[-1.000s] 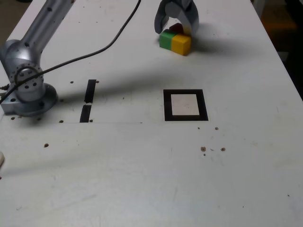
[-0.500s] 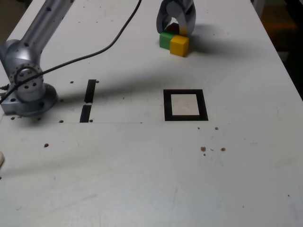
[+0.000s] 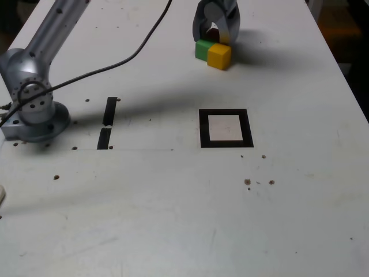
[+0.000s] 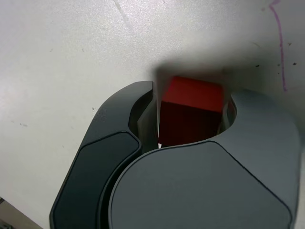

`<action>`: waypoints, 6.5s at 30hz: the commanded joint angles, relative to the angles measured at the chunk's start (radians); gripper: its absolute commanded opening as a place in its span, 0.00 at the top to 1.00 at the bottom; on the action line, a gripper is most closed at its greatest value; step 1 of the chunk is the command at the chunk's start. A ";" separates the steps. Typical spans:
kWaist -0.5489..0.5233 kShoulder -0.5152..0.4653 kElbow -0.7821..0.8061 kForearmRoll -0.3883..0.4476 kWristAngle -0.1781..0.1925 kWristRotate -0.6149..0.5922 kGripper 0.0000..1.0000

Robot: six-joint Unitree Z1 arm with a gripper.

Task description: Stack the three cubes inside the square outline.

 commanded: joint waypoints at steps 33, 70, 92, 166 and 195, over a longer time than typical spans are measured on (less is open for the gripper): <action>-0.649 -0.386 0.184 0.186 0.023 -0.765 0.68; -0.734 -0.327 0.583 -0.281 -0.104 -1.088 0.67; -0.725 -0.342 0.579 -0.262 -0.111 -1.100 0.01; -0.127 -0.079 0.176 -0.027 -0.139 -1.410 0.29; -0.145 -0.065 0.084 0.094 -0.162 -1.198 0.70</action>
